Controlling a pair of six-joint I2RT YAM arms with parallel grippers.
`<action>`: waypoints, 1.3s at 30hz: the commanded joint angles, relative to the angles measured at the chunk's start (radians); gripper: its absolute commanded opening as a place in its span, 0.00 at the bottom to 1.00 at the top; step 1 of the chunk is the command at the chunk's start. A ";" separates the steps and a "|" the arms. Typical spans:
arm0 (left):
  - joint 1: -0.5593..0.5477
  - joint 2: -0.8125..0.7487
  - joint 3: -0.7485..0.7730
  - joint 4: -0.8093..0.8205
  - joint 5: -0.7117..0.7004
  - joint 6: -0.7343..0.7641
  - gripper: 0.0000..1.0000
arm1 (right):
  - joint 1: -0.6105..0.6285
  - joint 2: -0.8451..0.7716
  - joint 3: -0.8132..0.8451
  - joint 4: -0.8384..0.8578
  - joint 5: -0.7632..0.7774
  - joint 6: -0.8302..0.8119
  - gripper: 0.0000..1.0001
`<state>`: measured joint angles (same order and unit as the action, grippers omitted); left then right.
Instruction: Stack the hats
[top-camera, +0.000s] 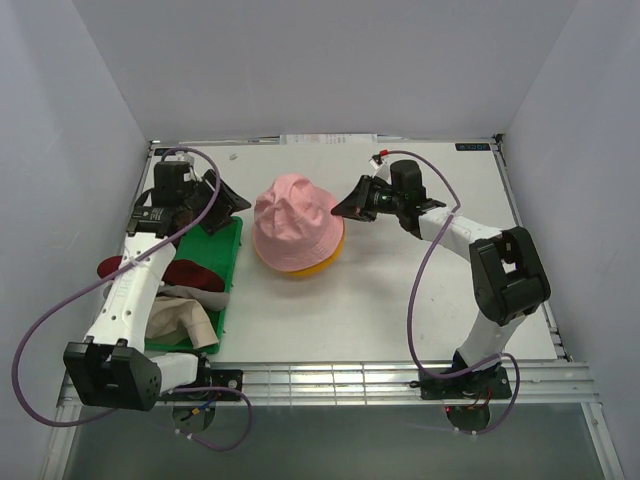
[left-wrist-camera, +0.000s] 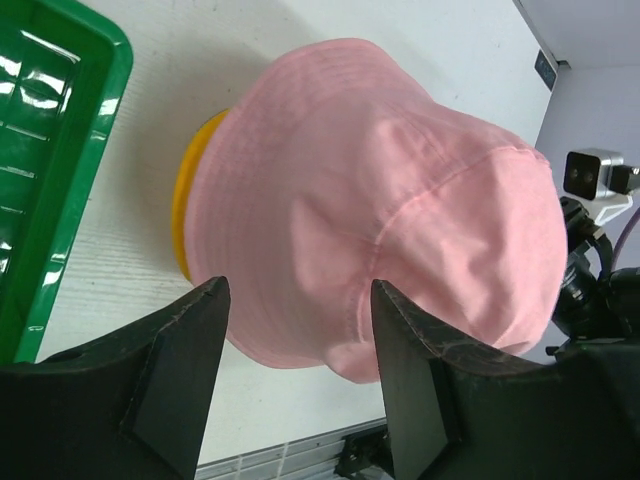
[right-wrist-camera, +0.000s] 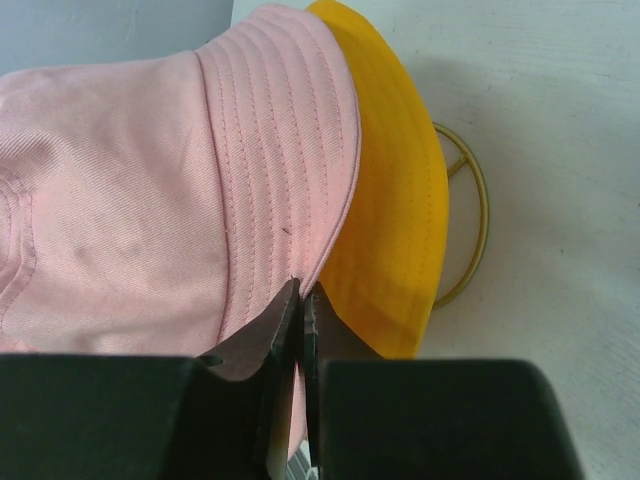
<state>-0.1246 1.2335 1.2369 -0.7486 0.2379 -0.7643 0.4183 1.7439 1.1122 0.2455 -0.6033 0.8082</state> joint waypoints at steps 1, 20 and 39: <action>0.063 -0.046 -0.086 0.081 0.099 -0.059 0.69 | -0.007 0.003 -0.029 0.050 -0.007 -0.012 0.08; 0.105 -0.034 -0.409 0.364 0.327 -0.178 0.58 | -0.016 0.009 -0.100 0.095 -0.012 -0.012 0.08; 0.105 0.000 -0.493 0.457 0.333 -0.190 0.70 | -0.021 0.040 -0.126 0.133 -0.024 0.005 0.08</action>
<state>-0.0250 1.2324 0.7616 -0.3416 0.5571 -0.9455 0.4053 1.7733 1.0019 0.3546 -0.6304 0.8246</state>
